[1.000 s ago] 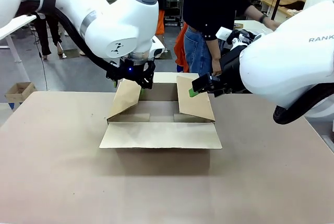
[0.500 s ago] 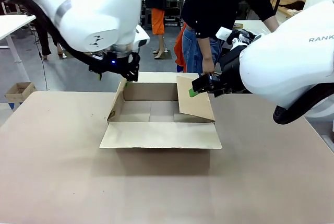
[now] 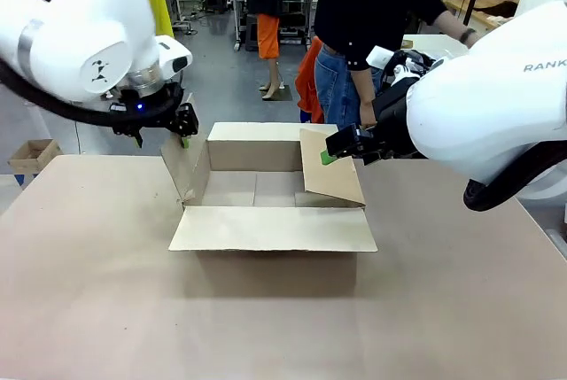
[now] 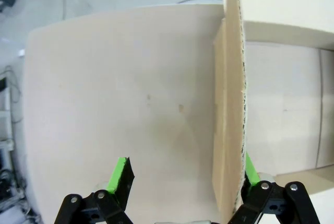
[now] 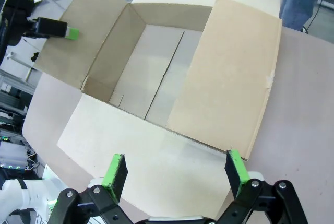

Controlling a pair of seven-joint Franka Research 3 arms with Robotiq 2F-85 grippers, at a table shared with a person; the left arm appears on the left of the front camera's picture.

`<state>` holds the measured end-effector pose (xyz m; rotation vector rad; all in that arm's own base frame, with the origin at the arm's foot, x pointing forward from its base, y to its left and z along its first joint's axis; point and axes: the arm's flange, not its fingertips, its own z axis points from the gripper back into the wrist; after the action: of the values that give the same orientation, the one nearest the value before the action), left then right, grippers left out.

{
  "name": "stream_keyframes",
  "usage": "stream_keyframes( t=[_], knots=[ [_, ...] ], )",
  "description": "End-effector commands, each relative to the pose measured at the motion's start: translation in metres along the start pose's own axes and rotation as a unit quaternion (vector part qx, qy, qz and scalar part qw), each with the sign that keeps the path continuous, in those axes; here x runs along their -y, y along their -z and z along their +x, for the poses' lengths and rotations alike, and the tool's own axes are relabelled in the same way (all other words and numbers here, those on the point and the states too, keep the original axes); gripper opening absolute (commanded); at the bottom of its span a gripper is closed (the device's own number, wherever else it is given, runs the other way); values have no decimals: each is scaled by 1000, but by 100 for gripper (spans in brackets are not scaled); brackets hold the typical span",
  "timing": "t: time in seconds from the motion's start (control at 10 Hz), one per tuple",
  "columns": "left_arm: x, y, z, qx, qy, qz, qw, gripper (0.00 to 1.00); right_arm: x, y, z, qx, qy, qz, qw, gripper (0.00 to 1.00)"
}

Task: Pack the gift set into the box.
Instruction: Place both hands on the side flaps of the Package Box and spread them outward.

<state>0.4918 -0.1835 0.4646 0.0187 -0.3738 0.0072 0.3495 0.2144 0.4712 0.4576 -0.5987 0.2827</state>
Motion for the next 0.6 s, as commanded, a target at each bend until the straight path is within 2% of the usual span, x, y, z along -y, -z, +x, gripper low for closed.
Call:
stream_keyframes(
  t=[0.0, 0.3, 0.4, 0.5],
  knots=[
    [-38, 5, -14, -20, 3, -81, 997, 100, 0, 2, -2, 6, 4, -1, 1000, 100],
    [-89, 14, -25, -21, -38, -157, 987, 100, 0, 2, -2, 6, 4, -1, 1000, 100],
    [-92, 17, -29, -47, -6, -243, 969, 100, 0, 2, -2, 6, 4, -1, 1000, 100],
    [-72, 18, -16, -21, -35, -127, 991, 100, 0, 2, -2, 6, 4, -1, 1000, 100]
  ],
)
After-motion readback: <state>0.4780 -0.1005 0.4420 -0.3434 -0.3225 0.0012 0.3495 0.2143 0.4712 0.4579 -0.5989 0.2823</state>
